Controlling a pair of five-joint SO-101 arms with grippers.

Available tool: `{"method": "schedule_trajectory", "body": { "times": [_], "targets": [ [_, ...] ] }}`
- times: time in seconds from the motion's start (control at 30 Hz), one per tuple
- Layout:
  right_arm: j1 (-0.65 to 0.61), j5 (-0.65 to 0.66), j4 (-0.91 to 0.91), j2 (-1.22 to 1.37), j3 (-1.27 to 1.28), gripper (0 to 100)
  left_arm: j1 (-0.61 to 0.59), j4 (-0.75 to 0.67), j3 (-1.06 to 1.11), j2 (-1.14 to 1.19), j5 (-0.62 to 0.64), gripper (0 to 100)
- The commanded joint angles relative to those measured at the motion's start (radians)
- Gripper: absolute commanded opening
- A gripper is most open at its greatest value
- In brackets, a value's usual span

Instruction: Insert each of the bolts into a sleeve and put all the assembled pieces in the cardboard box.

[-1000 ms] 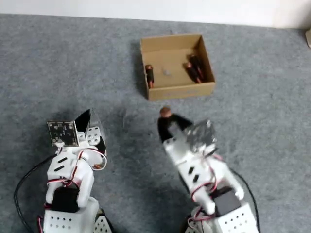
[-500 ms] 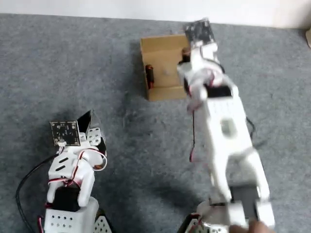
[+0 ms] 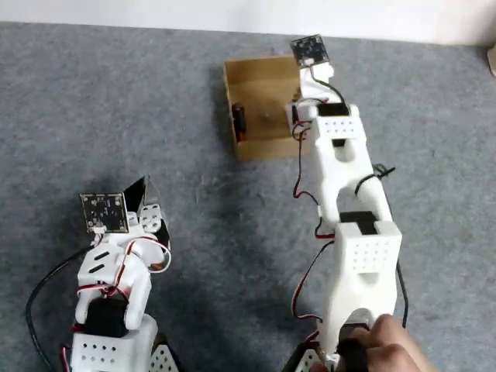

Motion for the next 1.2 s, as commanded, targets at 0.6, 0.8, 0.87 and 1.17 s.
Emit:
{"method": "schedule_trajectory", "body": {
  "times": [0.6,0.8,0.87,1.17],
  "targets": [
    [0.024,-0.086,0.397,-0.335,-0.058,51.1,0.025,-0.026,0.001,-0.005,-0.068,1],
    [-0.021,-0.094,0.568,-0.595,-0.053,51.1,0.022,-0.021,-0.008,-0.005,-0.066,1],
    [-0.05,-0.095,0.641,-0.68,-0.053,51.1,0.007,-0.017,-0.027,-0.005,-0.061,1],
    [-0.148,-0.095,0.966,-1.027,-0.051,51.1,-0.068,0.267,-0.335,0.088,0.02,1]
  ]
}}
